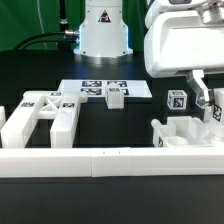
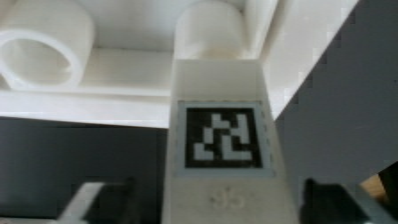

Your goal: Assemble chair

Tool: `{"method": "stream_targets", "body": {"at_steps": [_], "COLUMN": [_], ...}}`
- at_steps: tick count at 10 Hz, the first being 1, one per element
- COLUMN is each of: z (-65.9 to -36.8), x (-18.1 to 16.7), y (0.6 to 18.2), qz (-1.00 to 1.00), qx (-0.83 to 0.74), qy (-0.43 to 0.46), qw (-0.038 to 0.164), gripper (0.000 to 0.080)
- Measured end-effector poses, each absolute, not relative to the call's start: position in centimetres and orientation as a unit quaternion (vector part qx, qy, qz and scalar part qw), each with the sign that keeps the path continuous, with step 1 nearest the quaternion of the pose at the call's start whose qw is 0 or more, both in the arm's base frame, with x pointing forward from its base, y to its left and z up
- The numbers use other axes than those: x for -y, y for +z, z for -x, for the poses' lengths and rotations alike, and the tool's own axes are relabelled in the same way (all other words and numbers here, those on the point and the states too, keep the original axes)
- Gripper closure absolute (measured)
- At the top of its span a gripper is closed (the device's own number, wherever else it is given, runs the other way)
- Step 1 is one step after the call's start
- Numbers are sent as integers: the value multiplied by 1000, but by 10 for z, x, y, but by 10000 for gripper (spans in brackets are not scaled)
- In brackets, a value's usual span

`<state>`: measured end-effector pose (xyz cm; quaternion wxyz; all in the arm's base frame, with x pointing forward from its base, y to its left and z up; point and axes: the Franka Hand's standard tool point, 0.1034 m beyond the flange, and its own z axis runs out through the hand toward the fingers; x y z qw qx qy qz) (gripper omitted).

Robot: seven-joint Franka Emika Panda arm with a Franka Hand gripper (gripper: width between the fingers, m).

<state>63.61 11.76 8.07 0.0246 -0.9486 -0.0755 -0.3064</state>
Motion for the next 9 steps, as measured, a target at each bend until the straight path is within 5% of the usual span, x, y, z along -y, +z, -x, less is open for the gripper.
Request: {"method": "stream_targets", "body": {"at_steps": [1, 2, 3, 9], "z": [-638, -641, -644, -649], "x": [-113, -107, -104, -100], "y": [83, 87, 91, 106], "qz": [951, 952, 953, 957], "qx": [74, 74, 74, 82], "qy": [-300, -296, -293, -276], "qw": [24, 21, 21, 19], "gripper": [284, 178, 158, 151]}}
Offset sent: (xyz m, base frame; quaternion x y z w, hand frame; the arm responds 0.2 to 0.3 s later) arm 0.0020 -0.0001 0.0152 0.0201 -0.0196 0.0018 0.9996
